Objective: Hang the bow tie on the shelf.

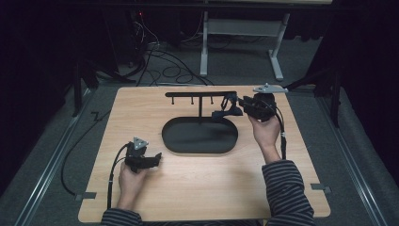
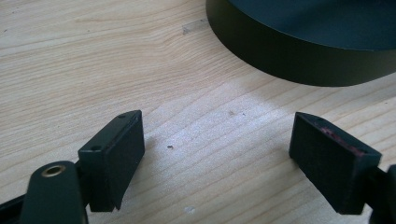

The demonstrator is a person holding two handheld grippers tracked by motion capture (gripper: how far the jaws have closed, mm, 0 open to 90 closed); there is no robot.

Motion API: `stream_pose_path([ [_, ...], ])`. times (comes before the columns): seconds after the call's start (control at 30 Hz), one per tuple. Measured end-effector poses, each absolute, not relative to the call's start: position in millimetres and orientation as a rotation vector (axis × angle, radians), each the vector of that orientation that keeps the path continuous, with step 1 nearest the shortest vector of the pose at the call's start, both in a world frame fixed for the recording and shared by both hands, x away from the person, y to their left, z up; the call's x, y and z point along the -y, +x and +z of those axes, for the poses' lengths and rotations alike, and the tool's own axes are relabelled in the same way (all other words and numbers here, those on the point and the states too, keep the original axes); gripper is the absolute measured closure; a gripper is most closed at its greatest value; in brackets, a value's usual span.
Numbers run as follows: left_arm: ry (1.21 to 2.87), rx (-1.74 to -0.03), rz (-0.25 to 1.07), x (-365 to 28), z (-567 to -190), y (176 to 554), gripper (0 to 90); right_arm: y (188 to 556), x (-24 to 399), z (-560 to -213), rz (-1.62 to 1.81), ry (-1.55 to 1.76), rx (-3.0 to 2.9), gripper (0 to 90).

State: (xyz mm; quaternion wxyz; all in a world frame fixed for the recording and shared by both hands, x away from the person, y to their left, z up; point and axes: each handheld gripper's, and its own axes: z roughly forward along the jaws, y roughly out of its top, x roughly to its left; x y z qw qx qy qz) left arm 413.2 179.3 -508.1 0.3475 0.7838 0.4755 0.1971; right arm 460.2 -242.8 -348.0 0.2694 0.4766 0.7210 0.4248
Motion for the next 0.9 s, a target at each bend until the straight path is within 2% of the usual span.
stream_pose_path([
  [0.6, 2.032, -1.233, 0.512, -179.3, -508.2, 413.2, 18.6, 444.2, 258.9, -347.3, 1.196, 1.306, -1.921, 64.6],
  [0.9, 2.033, -1.233, 0.511, -179.3, -508.1, 413.2, 18.6, 434.5, 269.1, -352.2, 1.192, 1.339, -1.914, 64.1],
])
